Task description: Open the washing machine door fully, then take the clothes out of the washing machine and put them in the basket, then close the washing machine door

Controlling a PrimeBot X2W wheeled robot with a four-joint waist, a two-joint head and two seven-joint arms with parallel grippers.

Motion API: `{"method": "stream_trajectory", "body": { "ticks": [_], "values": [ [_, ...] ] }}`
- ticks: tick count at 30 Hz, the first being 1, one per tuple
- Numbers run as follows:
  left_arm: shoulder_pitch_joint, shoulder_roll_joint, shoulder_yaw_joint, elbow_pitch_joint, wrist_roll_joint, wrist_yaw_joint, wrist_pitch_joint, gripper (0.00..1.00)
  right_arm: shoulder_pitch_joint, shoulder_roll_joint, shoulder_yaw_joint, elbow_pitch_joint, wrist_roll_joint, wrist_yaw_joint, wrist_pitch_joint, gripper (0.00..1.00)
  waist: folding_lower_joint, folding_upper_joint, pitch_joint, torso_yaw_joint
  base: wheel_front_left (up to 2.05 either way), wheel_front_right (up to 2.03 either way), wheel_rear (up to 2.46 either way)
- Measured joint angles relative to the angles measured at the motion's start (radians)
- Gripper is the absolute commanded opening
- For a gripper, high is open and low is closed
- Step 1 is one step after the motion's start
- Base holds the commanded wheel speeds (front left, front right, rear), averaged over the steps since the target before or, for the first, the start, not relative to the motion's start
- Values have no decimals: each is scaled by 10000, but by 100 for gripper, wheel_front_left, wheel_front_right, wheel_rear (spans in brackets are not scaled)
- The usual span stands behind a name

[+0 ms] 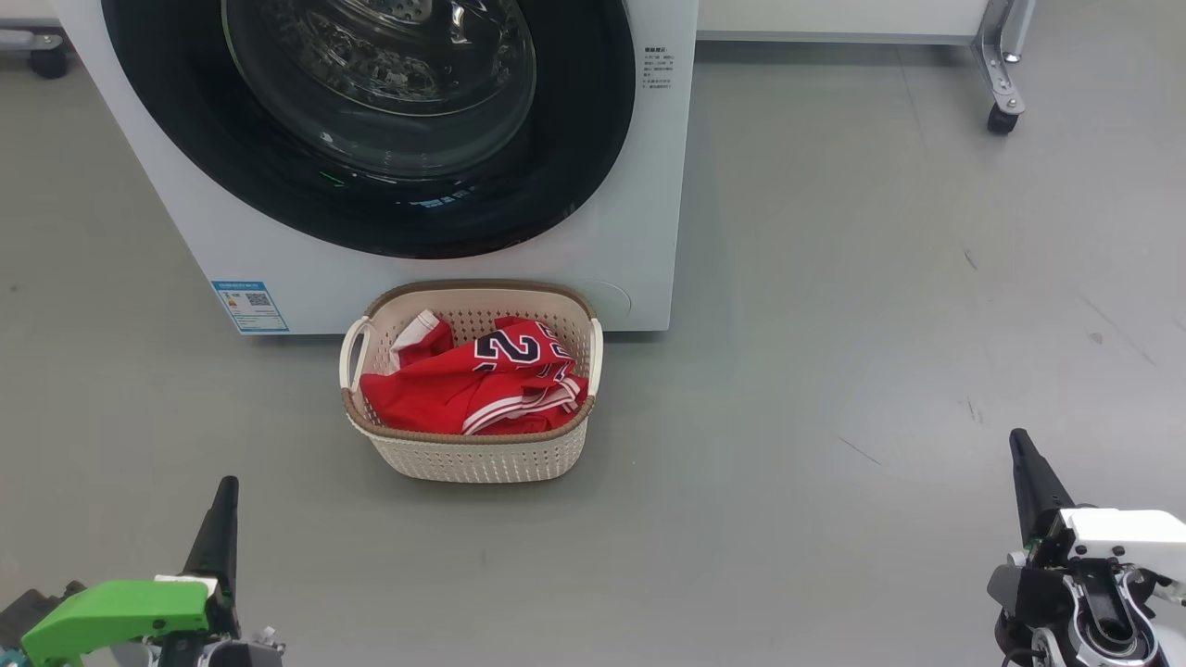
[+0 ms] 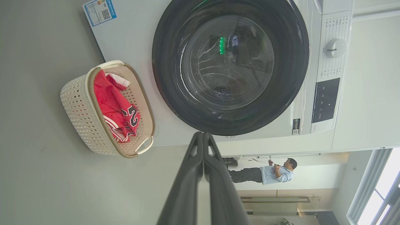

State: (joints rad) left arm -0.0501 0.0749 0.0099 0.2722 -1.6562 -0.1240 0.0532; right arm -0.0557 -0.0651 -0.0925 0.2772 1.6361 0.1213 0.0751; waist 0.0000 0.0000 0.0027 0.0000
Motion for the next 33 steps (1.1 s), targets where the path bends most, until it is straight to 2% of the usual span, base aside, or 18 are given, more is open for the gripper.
{"method": "stream_trajectory", "body": {
  "ticks": [33],
  "values": [
    [-30, 0, 50, 50, 0, 0, 48, 0, -17, 6, -23, 38, 0, 0, 2, 0, 0, 0, -2, 0, 0, 0, 0]
  ]
}}
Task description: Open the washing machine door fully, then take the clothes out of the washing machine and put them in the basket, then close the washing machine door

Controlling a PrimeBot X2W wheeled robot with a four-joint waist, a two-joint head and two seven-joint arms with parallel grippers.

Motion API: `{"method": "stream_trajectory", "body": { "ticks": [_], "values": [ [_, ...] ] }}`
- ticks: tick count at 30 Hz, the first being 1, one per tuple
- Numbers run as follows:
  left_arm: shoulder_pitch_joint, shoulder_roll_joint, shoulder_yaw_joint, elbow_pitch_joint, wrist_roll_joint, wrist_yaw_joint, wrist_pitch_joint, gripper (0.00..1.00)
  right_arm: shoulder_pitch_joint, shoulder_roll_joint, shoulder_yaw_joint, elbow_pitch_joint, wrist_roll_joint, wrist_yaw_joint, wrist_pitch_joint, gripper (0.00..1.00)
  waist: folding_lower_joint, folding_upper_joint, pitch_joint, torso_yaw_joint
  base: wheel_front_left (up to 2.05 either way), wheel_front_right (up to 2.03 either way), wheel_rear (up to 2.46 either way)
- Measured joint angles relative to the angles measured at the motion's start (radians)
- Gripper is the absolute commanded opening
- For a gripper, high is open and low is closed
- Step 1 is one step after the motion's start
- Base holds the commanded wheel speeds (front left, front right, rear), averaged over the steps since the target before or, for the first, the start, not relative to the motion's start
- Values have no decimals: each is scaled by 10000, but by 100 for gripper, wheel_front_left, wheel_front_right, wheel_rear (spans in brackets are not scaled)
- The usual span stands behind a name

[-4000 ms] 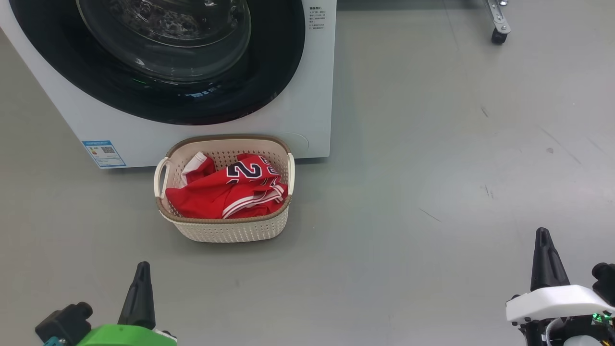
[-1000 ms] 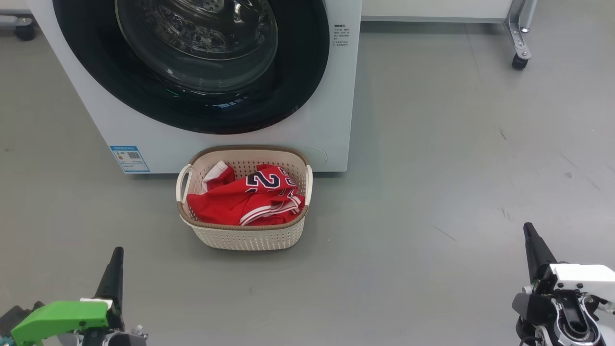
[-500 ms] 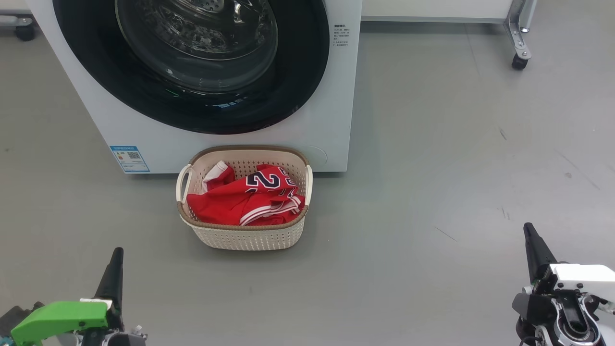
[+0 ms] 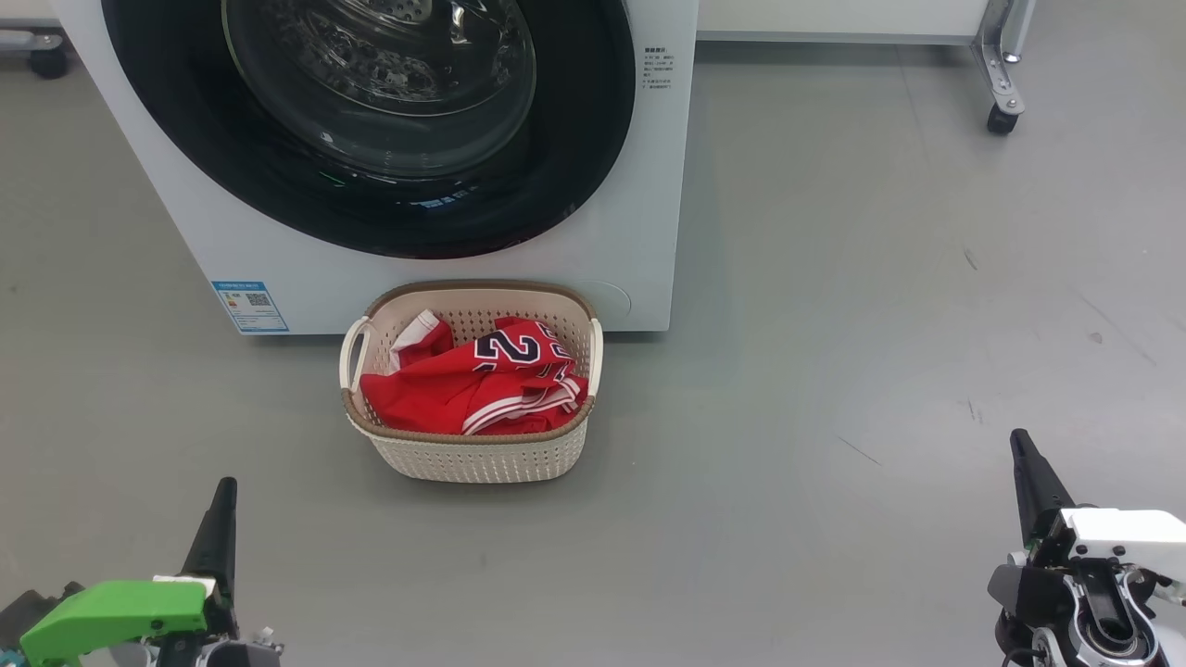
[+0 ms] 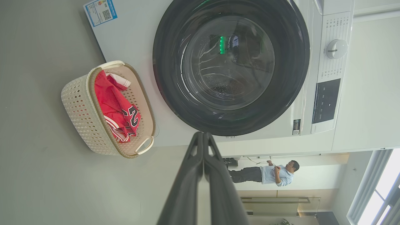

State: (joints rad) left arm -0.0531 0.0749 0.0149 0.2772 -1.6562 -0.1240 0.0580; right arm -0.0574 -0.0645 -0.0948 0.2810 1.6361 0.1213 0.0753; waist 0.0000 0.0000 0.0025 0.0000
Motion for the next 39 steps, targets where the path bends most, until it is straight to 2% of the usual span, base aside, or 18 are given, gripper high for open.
{"method": "stream_trajectory", "body": {
  "ticks": [39],
  "values": [
    [-6, -2, 42, 12, 2, 0, 27, 0, -2, 13, -23, -6, 0, 0, 2, 0, 0, 0, 2, 0, 0, 0, 0]
  ]
}}
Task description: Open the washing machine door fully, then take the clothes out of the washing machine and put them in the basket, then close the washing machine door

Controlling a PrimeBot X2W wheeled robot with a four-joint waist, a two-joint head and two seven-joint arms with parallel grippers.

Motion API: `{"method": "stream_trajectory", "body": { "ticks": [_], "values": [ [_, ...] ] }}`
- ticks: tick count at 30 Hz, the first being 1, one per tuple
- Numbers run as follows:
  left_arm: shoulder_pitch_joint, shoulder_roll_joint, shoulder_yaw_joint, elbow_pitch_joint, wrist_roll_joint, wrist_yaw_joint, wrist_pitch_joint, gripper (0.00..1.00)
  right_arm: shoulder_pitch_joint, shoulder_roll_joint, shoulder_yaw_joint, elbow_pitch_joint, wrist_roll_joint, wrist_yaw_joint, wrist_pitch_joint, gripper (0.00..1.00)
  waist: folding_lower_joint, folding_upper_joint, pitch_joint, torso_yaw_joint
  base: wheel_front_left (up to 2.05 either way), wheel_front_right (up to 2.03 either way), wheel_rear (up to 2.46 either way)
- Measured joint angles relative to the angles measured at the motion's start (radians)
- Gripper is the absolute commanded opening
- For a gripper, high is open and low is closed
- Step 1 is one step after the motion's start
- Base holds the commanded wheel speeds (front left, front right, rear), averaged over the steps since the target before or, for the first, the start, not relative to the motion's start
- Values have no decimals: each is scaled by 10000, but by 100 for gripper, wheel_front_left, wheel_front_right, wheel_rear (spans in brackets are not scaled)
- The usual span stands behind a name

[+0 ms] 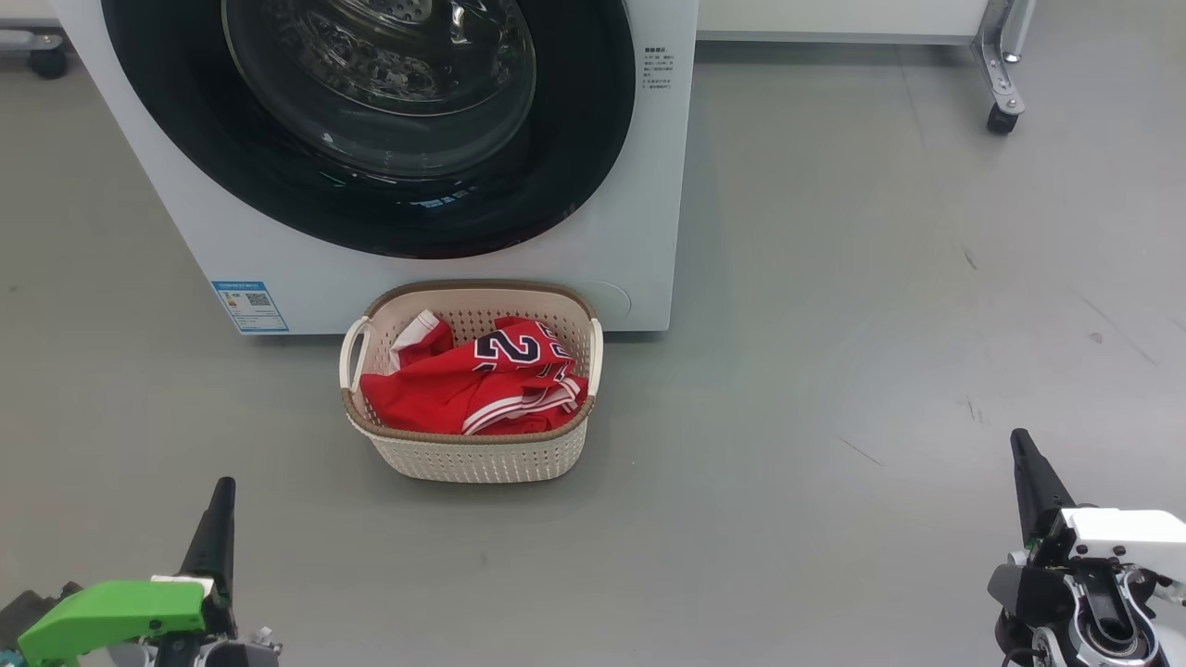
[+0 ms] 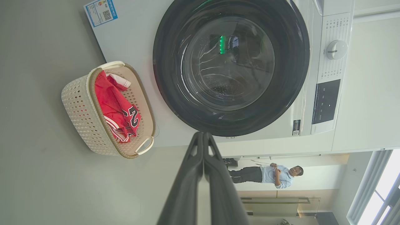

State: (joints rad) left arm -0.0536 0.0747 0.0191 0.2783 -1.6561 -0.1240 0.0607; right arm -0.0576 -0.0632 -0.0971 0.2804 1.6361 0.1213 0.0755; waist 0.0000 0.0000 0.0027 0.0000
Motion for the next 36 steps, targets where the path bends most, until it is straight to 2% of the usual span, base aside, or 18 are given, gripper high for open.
{"method": "stream_trajectory", "body": {
  "ticks": [36],
  "values": [
    [-2, -4, 46, -13, 0, 0, 12, 0, -1, 8, -25, -8, 0, 0, 75, 0, 0, 0, 2, 0, 0, 0, 0]
  ]
}}
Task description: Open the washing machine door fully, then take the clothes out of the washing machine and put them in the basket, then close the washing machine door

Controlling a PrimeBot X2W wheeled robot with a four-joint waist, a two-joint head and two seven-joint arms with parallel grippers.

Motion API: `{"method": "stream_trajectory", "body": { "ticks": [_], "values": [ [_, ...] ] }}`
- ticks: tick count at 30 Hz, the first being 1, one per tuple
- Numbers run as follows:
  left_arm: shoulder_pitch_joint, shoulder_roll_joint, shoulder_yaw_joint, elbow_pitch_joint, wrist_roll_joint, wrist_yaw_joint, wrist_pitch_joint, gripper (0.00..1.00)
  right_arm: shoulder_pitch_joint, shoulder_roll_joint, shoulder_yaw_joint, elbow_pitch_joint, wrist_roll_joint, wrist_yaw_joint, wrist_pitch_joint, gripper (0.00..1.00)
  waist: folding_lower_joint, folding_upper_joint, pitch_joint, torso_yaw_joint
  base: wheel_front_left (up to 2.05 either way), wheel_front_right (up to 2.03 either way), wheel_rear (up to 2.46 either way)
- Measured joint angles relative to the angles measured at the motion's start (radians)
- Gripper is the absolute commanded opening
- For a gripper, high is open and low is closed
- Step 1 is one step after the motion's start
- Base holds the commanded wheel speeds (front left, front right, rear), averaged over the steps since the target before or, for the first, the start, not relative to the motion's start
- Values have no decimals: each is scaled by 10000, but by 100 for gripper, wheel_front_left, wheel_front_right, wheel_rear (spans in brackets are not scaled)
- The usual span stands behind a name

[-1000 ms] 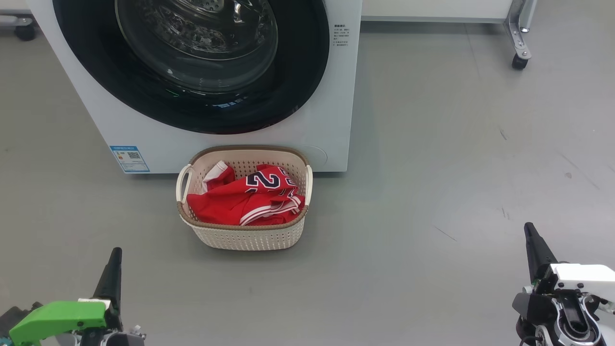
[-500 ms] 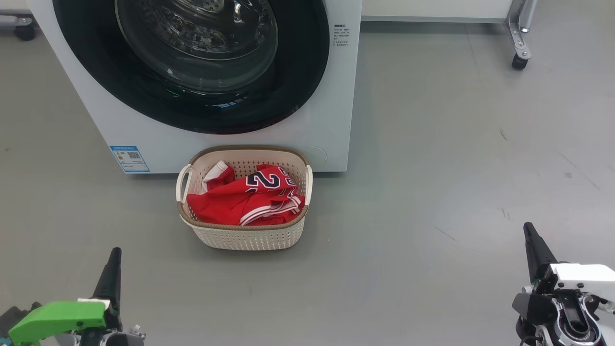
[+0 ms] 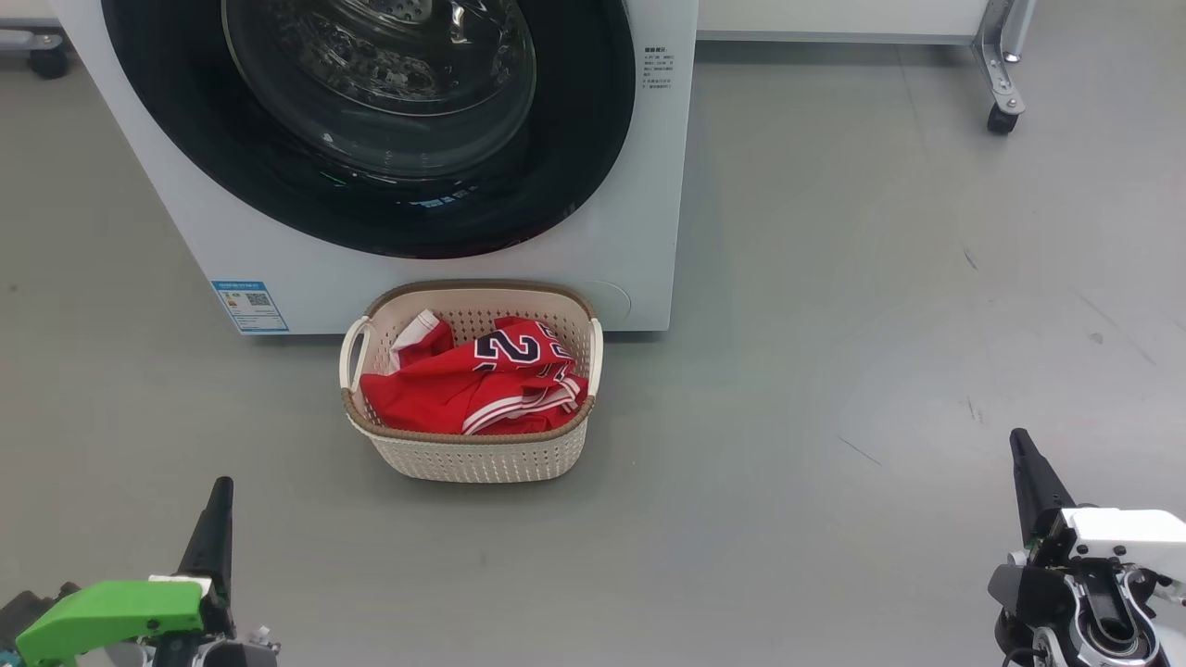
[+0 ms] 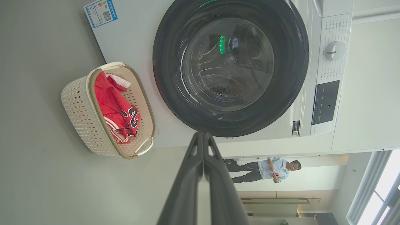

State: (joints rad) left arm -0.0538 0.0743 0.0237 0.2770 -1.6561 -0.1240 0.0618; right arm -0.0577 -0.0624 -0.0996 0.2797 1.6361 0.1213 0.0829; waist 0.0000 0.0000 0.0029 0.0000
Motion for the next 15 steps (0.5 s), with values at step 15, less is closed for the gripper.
{"method": "stream_trajectory", "body": {
  "ticks": [15],
  "values": [
    [0, -4, 8, -4, 0, 0, 0, 0, 0, 2, -12, -2, 0, 0, 0, 0, 0, 0, 1, 0, 0, 0, 0]
  ]
}}
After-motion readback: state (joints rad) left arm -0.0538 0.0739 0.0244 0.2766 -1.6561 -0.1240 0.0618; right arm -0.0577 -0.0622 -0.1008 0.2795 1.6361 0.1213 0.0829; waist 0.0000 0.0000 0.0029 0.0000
